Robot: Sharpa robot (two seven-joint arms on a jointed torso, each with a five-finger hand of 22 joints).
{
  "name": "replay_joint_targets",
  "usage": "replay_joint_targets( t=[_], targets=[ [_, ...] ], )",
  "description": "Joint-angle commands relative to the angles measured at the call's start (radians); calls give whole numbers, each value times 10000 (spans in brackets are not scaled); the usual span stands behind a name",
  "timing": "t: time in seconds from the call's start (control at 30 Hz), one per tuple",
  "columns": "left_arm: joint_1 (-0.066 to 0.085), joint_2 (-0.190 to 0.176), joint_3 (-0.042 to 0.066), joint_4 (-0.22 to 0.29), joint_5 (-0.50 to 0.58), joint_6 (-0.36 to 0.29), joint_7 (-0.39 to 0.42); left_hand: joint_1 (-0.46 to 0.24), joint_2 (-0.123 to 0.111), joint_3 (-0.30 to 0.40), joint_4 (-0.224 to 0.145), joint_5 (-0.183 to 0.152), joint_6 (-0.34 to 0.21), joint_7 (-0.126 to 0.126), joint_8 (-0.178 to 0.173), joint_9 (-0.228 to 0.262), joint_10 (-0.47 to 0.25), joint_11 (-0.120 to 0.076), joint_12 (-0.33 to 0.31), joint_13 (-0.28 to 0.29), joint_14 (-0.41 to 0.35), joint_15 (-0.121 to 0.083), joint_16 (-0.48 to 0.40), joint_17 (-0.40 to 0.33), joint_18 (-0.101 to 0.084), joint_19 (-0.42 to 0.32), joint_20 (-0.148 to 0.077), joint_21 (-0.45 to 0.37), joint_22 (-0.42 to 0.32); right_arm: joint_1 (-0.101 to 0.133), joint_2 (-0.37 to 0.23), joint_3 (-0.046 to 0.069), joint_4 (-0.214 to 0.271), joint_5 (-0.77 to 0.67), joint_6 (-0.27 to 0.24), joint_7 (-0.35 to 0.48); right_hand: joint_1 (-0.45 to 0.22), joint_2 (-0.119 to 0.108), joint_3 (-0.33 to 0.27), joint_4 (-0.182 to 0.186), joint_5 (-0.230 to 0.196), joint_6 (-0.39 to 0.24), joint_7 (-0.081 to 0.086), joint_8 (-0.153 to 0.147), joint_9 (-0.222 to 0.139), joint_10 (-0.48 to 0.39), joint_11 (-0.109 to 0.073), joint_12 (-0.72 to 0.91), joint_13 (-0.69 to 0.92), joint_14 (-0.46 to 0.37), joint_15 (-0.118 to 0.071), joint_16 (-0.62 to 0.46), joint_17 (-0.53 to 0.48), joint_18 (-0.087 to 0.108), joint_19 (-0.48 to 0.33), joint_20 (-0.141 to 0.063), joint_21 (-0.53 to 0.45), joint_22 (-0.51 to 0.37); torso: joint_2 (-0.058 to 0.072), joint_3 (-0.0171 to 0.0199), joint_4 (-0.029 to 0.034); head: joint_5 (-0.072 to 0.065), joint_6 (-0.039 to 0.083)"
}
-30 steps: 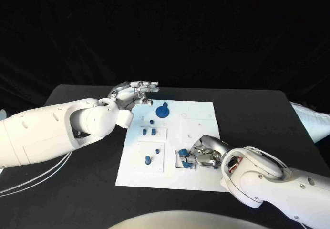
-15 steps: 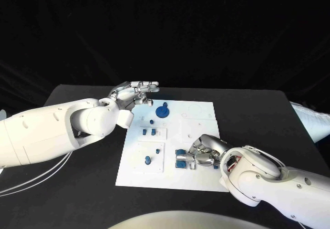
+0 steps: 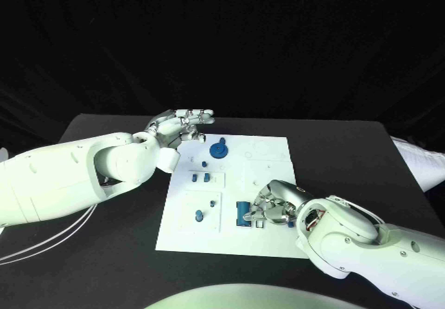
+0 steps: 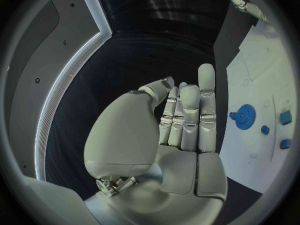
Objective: Assemble the parts on the task board
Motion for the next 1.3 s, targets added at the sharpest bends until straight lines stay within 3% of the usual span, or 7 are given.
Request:
replay_joint_targets(
  t=[0.03, 0.4, 0.5, 0.63, 0.83, 0.97, 1.3],
  targets=[
    [8, 7, 6, 32, -31, 173, 40, -7, -26, 25, -61, 41, -74, -4, 40, 2, -92, 5, 63, -17, -78, 9, -32, -8, 104, -34, -12, -49, -17, -7, 47, -12, -29, -812, 279, -31, 246, 22, 55, -165, -88, 28, -37, 16, 24, 85, 2, 49, 56, 768, -83, 64, 1222, -100, 48, -48, 36, 37, 1, -7, 7, 9, -14],
    [7, 6, 5, 24, -31, 172, 34, -18, -28, 17, -63, 41, -83, -1, 42, 1, -104, 8, 71, -20, -90, 11, -38, -35, 104, -34, -10, -54, -19, -23, 75, -35, -61, -1028, -404, -28, 33, 253, -10, -64, -41, 69, -34, 0, 75, 145, 8, 115, 152, 776, -77, 87, 1272, -104, 52, -48, 46, 58, -3, 6, 4, 11, -4],
    [7, 3, 5, 24, -31, 179, 32, -18, -28, 17, -63, 41, -83, -1, 42, 1, -104, 8, 71, -20, -90, 11, -38, -35, 104, -34, -10, -54, -19, -28, -168, -26, 147, -754, -819, 118, -162, 286, -93, 79, 315, -11, -10, -72, 71, 104, 27, 8, 97, 768, -64, 69, 1243, -101, 45, -38, 36, 41, 2, 10, 1, 11, -5],
    [7, -20, 4, 31, -31, 172, 33, -18, -28, 17, -63, 41, -83, -1, 42, 1, -104, 8, 71, -20, -90, 11, -38, -35, 104, -34, -10, -54, -19, 18, -777, 35, 530, 46, -1212, 457, -151, 366, -104, 154, 789, -421, 144, -410, -45, 53, 141, -79, 70, 767, 20, 67, 1246, -98, 30, 14, 18, 13, -9, -2, -30, -14, 0],
    [7, -63, 3, 54, -31, 151, 42, -18, -28, 17, -63, 41, -83, -1, 42, 1, -104, 8, 71, -20, -90, 11, -38, -35, 104, -34, -10, -54, -19, 295, -1901, 79, 1025, 570, -810, 612, 142, 498, -39, 55, 1153, -709, 311, -842, -289, -43, 278, -273, -25, 776, 138, 93, 1306, -98, 23, 125, 19, 23, -19, -6, -90, -71, 30],
    [7, -70, 3, 77, -31, 150, 49, -18, -28, 17, -63, 41, -83, -1, 42, 1, -104, 8, 71, -20, -90, 11, -38, -35, 104, -34, -10, -54, -19, 345, -2434, 76, 1139, 284, -420, 476, 231, 590, 0, 39, 1265, -608, 314, -926, -385, -29, 286, -260, 4, 781, 155, 109, 1339, -105, 36, 155, 45, 75, -11, 12, -110, -111, 61],
    [6, -74, 3, 119, -31, 177, 50, -18, -28, 17, -63, 41, -83, -1, 42, 1, -104, 8, 71, -20, -90, 11, -38, -35, 104, -34, -10, -54, -19, 195, -2847, 17, 956, -972, 342, 144, -100, 639, -185, 365, 1314, -58, 194, -980, -456, -10, 206, -372, -24, 771, 99, 86, 1313, -95, 21, 132, 35, 61, -11, 19, -121, -187, 75]
  ],
)
